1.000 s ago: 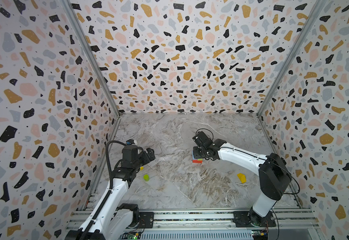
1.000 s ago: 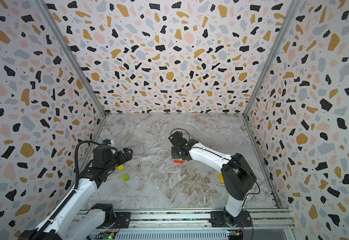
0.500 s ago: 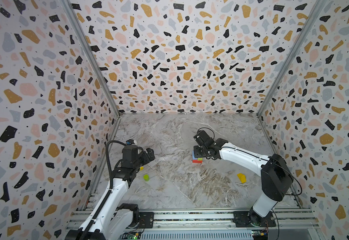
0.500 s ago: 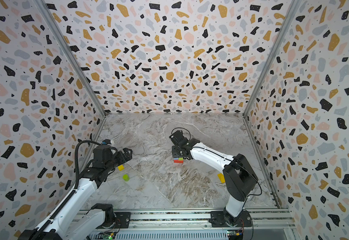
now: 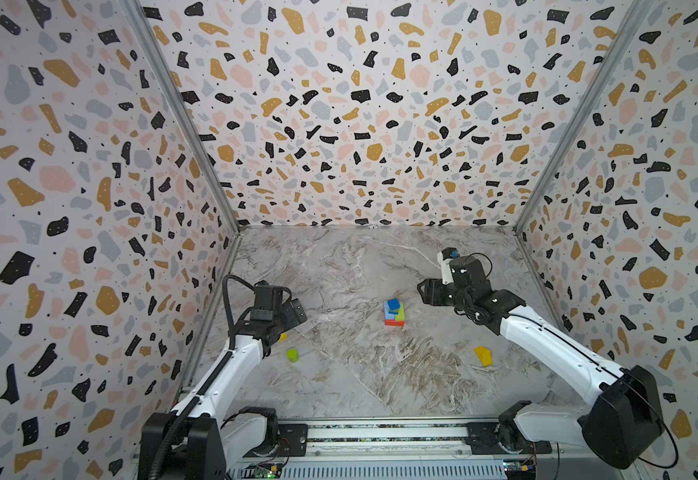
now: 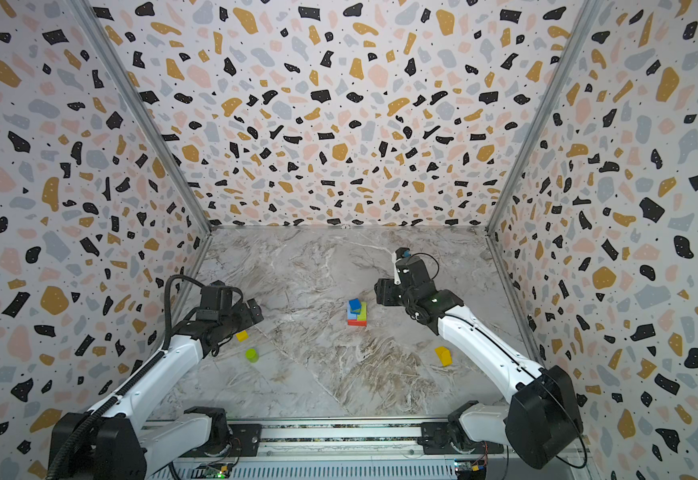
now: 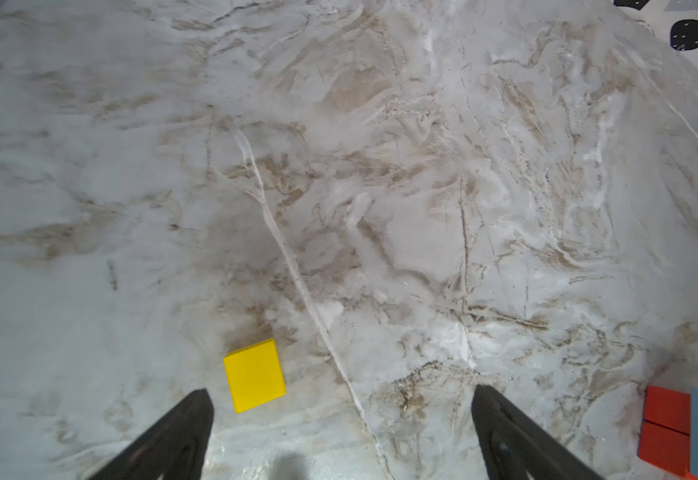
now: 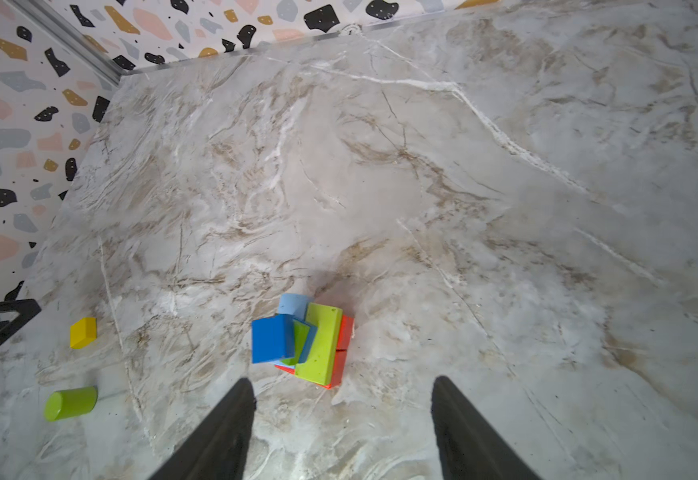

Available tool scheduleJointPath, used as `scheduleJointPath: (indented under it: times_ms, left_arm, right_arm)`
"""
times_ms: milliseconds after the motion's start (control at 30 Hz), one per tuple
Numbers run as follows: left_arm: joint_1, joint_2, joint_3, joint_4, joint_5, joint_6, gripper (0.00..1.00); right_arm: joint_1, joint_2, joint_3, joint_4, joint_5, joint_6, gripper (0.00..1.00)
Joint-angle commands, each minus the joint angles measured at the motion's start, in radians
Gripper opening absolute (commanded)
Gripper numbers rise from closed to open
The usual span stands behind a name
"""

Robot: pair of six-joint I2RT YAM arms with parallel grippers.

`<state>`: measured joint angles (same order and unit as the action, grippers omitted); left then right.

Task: Build the wood block tower
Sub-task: 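Open the right gripper and raise it while the left gripper moves over the yellow cube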

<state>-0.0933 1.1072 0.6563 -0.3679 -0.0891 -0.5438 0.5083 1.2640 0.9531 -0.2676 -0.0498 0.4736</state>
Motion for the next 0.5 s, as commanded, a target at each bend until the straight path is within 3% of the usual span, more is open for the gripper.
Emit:
scheduleJointPath:
  times_ms: [0, 400, 467]
  left_arm:
    - [0.011, 0.014, 0.056, -0.032, -0.059, -0.016, 0.93]
    - [0.069, 0.086, 0.055, -0.104, -0.073, -0.011, 0.63]
    - [0.070, 0.083, 0.054, -0.105, -0.076, -0.013, 0.59]
  right_arm:
    - [-0.024, -0.051, -0.049, 0.066, -0.089, -0.024, 0.69]
    - [-0.123, -0.176, -0.249, 0.213, -0.223, -0.024, 0.64]
    - [-0.160, -0.183, -0.283, 0.239, -0.291, -0.020, 0.64]
